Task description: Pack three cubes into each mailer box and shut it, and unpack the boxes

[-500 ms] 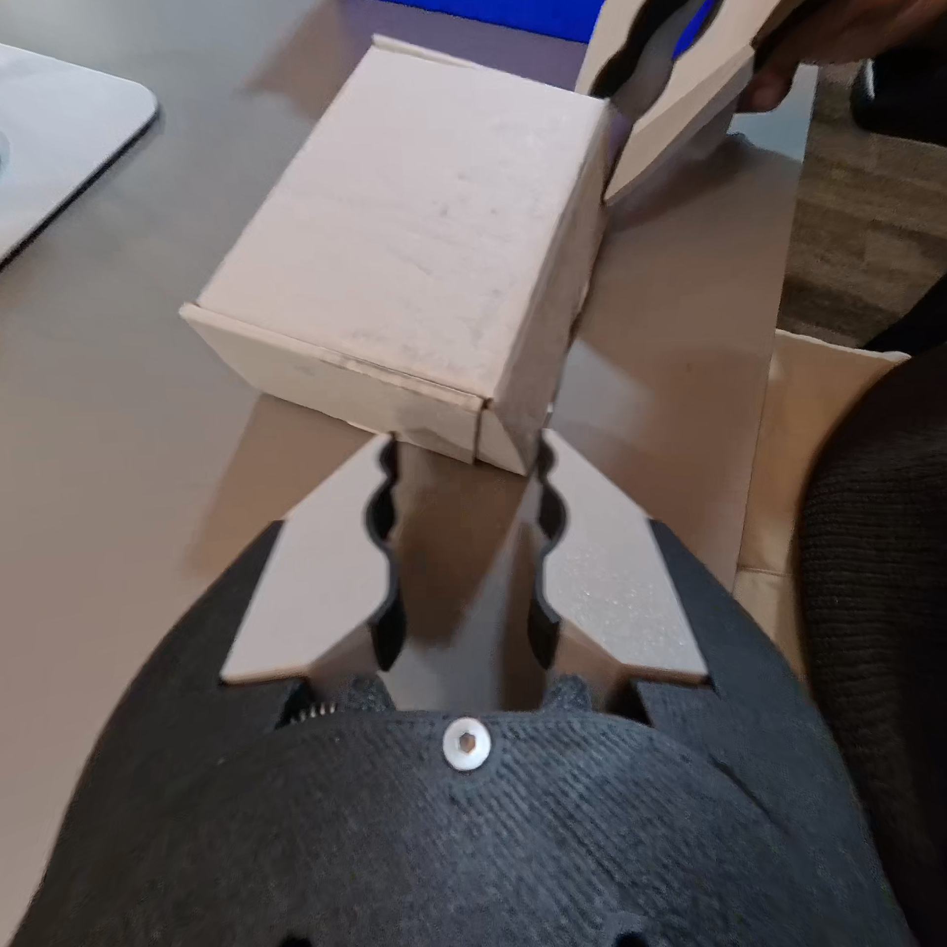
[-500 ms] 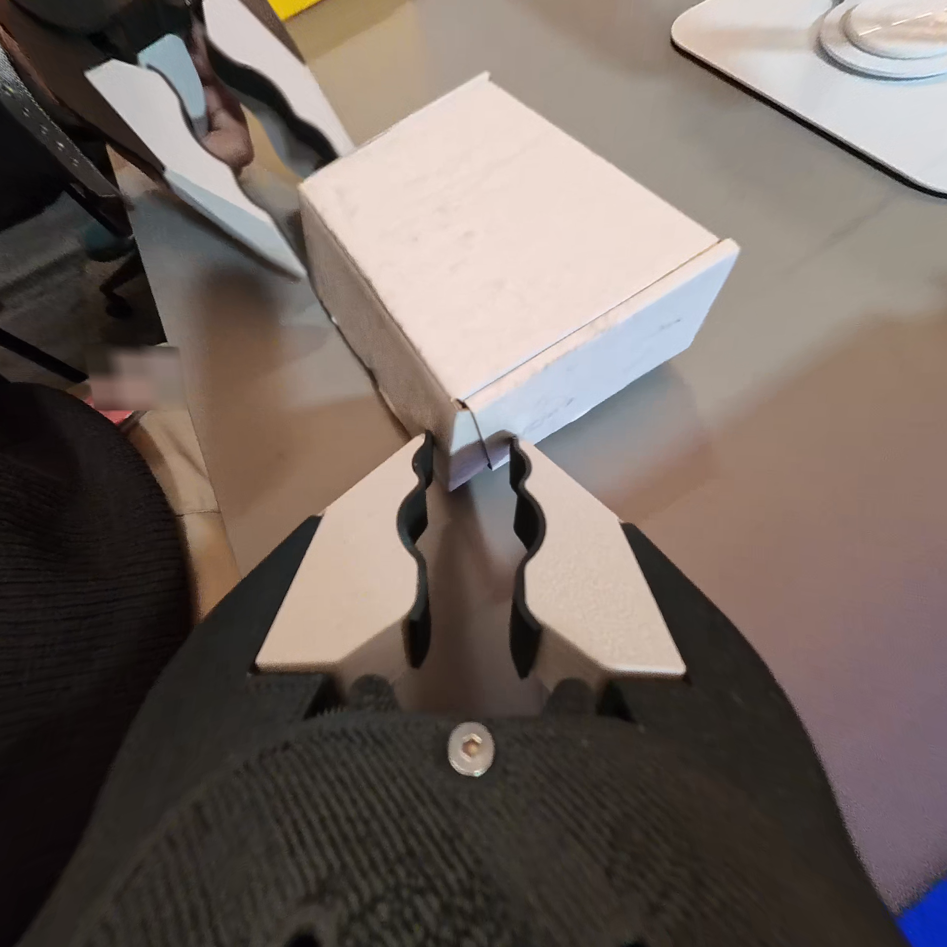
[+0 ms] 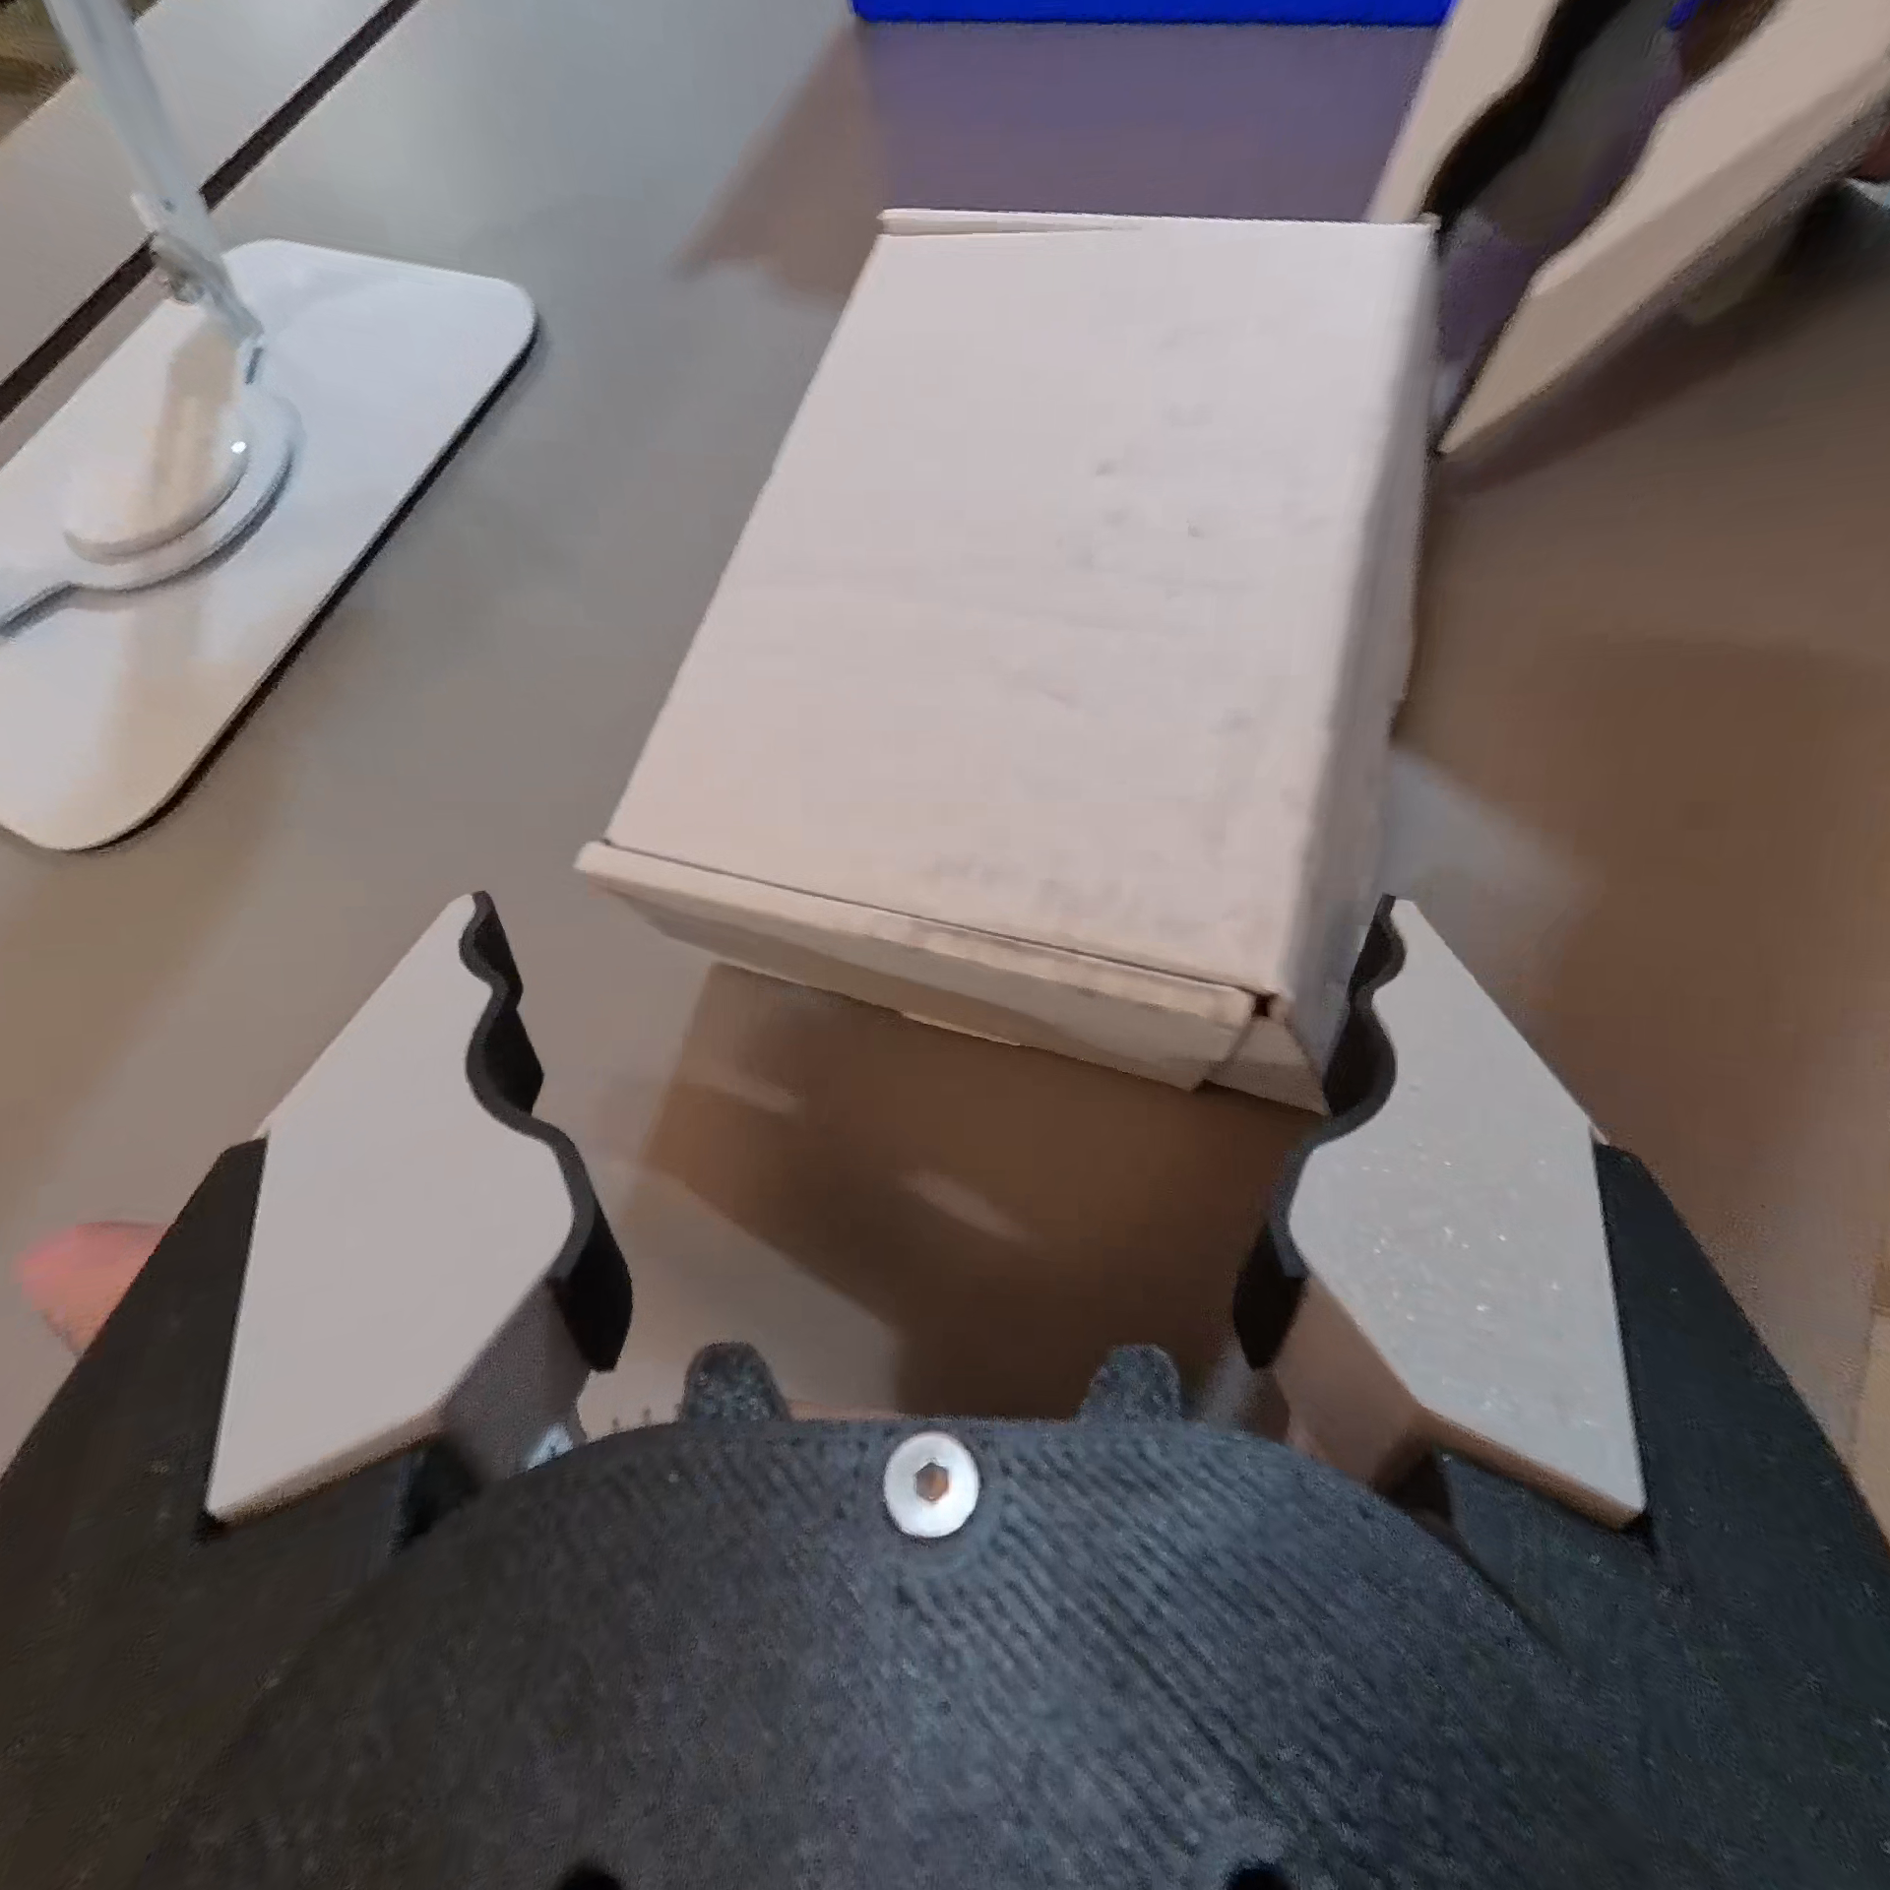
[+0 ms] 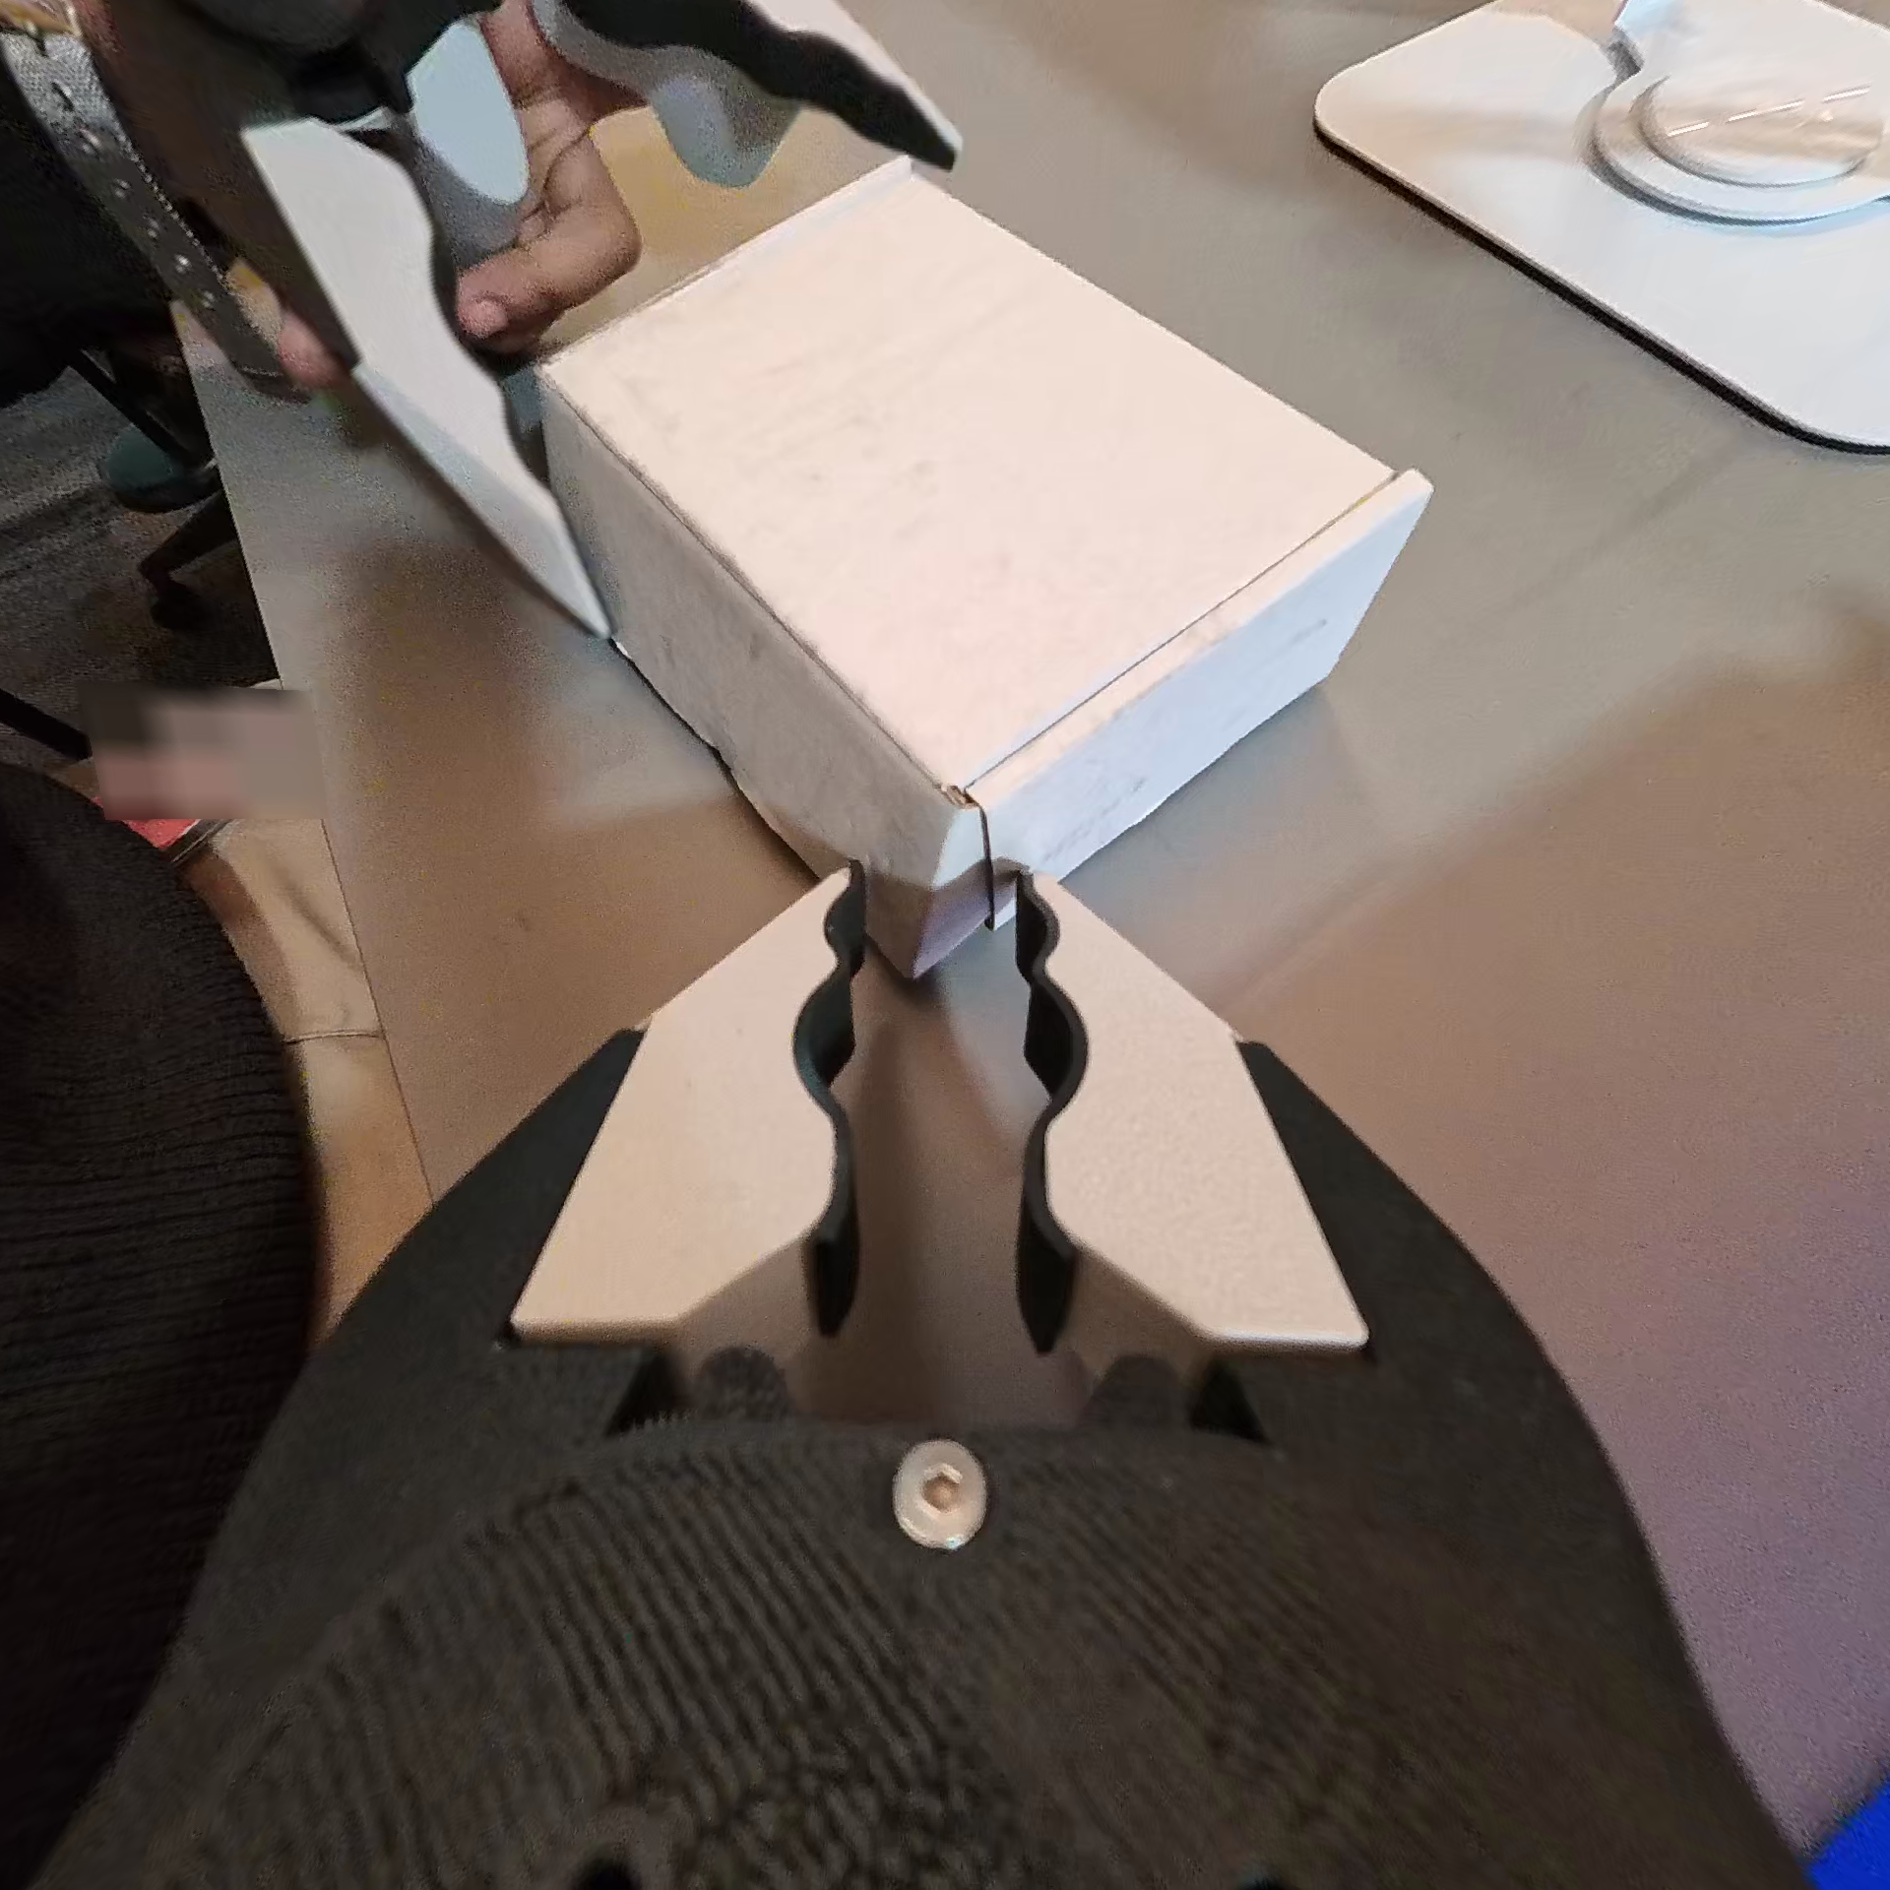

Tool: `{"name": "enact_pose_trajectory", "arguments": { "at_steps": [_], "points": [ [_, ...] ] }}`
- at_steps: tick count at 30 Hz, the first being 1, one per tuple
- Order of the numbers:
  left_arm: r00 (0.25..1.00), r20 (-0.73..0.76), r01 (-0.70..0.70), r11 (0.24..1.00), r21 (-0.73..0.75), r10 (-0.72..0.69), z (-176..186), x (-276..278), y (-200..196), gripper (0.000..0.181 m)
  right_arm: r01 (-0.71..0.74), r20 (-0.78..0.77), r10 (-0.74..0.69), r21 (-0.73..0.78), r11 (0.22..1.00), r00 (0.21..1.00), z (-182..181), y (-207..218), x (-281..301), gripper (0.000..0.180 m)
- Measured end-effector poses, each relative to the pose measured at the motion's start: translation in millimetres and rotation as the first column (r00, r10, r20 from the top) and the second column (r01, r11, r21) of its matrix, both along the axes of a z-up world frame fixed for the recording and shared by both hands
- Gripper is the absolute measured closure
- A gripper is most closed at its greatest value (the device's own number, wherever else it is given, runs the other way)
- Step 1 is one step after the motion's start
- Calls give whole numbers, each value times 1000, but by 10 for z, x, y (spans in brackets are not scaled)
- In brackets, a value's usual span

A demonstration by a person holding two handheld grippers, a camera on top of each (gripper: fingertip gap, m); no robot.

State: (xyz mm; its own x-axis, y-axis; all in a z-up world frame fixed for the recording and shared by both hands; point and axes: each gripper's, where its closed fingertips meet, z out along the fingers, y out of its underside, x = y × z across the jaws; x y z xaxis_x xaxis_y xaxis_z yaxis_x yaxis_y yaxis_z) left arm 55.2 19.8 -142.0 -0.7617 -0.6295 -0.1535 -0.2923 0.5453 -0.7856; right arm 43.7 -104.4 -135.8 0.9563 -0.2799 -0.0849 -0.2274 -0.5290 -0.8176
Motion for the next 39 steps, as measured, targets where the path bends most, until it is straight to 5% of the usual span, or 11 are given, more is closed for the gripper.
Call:
{"name": "enact_pose_trajectory", "arguments": {
  "at_steps": [9,14,22,31,39],
  "points": [
    [994,-21,105,994,25,-105,-53,-21,-88,24,-14,-25,14,2,1000,1000,-24,30,-27,153],
    [994,2,105,994,12,-105,-15,-5,-72,37,-6,-42,7,11,1000,999,-19,7,-19,150],
    [991,-43,124,990,-66,-127,34,-62,-72,47,23,-74,-17,71,997,997,48,28,13,117],
    [958,-199,137,937,-321,-208,180,-243,-14,47,-17,-213,92,330,944,973,422,143,-154,97],
    [953,-203,152,933,-326,-226,181,-278,-31,47,-44,-185,109,325,945,977,439,178,-218,114]
  ]
}}
